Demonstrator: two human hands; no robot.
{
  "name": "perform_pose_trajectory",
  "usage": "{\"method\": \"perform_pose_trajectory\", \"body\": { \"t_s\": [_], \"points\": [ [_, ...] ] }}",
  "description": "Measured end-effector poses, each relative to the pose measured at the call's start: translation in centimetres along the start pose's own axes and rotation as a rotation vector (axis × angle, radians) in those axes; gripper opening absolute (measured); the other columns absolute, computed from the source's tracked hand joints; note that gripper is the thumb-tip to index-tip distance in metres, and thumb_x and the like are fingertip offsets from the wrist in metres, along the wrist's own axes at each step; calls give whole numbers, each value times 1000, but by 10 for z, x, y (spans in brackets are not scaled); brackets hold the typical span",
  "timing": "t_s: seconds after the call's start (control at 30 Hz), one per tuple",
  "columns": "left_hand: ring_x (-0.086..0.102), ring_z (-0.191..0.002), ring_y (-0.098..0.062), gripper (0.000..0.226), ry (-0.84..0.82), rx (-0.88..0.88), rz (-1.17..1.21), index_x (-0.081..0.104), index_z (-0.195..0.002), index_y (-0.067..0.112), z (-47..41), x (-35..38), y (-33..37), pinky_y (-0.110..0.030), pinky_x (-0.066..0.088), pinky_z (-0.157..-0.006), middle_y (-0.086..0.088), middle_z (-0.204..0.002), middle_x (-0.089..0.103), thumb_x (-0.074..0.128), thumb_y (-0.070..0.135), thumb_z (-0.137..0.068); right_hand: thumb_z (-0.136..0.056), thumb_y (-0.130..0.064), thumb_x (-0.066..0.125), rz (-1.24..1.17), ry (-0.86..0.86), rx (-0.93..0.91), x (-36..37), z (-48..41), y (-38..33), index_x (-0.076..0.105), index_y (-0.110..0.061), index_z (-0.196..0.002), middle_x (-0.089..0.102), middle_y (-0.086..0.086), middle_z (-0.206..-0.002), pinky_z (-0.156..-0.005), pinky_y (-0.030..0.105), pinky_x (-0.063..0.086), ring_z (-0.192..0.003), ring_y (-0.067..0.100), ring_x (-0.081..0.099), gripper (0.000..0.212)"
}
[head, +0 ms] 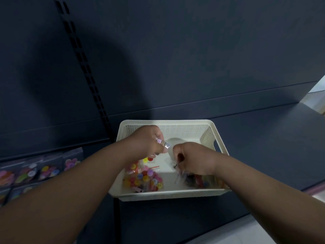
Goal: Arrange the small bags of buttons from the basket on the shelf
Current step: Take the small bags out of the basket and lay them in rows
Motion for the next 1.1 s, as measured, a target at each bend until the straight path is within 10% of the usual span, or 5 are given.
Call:
{"method": "perform_pose_trajectory", "body": {
  "t_s": [0.3,0.73,1.1],
  "points": [
    [57,-58,-14,25,95,-141,629,55,-78,13,46,-32,13,-19,46,-46,-9,-83,63,44,-9,-87,-86,4,54,-861,143,88,-37,9,-13,51,-20,-88,56,2,-66,-49,23,43,-50,11,53,24],
    [51,-57,-9,22,227,-123,565,67,-90,18,124,-61,-8,-20,39,-53,2,-75,63,76,33,-76,-89,-6,60,-1166,-30,-112,-28,21,-120,57,-15,-77,62,4,-68,-47,20,53,-51,10,63,16],
    [42,-44,-9,27,451,-58,118,60,-63,17,239,-141,-92,-15,34,-44,0,-53,49,62,24,-89,-86,-10,63,-621,-202,-358,63,34,-260,67,-19,-98,68,0,-87,-68,23,45,-78,10,59,15]
  ]
}}
Point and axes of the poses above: each hand's wrist, its own z-axis away from the middle knuckle, its own x-axis out of the palm, y = z × x, the point moved 4 cm from there along -z, towards the middle knuckle
